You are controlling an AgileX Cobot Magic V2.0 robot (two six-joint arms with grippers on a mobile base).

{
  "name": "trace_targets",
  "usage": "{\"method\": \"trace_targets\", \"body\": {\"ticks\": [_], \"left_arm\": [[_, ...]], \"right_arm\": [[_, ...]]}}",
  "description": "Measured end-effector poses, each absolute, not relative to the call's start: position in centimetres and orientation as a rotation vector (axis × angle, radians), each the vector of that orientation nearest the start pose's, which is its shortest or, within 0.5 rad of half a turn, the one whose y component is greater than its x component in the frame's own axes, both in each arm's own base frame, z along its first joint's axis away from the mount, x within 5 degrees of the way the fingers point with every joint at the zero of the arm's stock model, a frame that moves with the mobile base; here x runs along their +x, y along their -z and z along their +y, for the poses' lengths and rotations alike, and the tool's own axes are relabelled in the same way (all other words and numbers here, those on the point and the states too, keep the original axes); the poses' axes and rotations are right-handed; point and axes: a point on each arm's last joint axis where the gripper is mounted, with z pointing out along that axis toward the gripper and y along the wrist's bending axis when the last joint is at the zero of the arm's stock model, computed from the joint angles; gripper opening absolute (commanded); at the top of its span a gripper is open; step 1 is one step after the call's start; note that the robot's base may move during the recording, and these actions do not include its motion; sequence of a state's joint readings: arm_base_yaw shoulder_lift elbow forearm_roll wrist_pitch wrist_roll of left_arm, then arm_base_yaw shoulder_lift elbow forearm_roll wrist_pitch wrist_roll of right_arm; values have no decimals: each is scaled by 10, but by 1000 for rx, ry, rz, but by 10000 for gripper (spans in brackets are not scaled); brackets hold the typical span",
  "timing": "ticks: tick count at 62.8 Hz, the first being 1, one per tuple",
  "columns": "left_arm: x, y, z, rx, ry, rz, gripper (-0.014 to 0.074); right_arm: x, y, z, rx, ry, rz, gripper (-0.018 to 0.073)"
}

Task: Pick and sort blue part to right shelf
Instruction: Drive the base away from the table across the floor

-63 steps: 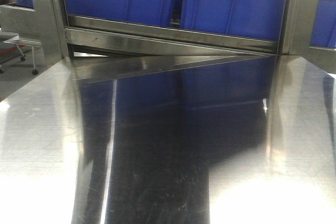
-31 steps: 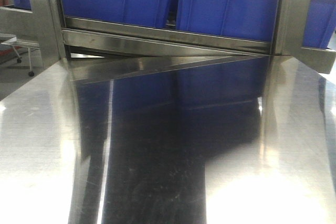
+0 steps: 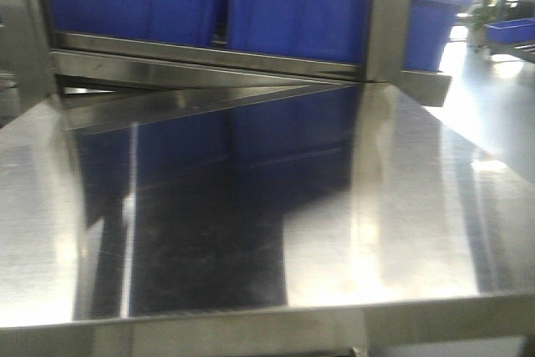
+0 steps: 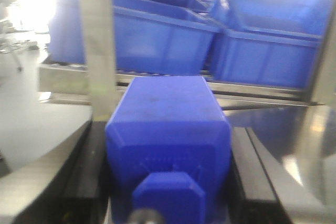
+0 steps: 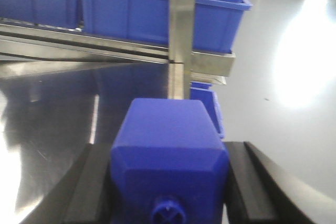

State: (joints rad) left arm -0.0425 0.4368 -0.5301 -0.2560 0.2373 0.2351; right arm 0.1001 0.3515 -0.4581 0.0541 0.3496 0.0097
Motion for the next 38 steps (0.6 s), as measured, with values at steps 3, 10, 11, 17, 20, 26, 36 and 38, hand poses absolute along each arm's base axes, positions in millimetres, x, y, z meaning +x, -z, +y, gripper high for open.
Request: {"method": "trace_targets", "body": {"ticks": [3, 10, 11, 17, 20, 26, 36, 38], "left_arm": [[94, -340, -9, 69, 92, 1619, 356], [93, -340, -9, 69, 92, 1617, 356], [93, -340, -9, 69, 92, 1617, 356], [93, -339, -9, 69, 92, 1619, 356], [93, -339, -9, 69, 92, 1619, 356], [93, -339, -9, 69, 92, 1619, 356], [93, -339, -9, 69, 92, 1619, 356], [93, -339, -9, 69, 92, 1619, 356]], "right_arm": [[79, -312, 10, -48, -135, 1727, 424], [79, -312, 10, -48, -135, 1727, 424], [79, -312, 10, -48, -135, 1727, 424], [79, -312, 10, -48, -135, 1727, 424], [79, -312, 10, -48, -135, 1727, 424], [79, -312, 10, -48, -135, 1727, 424], [79, -312, 10, -48, -135, 1727, 424], [79, -312, 10, -48, -135, 1727, 424]]}}
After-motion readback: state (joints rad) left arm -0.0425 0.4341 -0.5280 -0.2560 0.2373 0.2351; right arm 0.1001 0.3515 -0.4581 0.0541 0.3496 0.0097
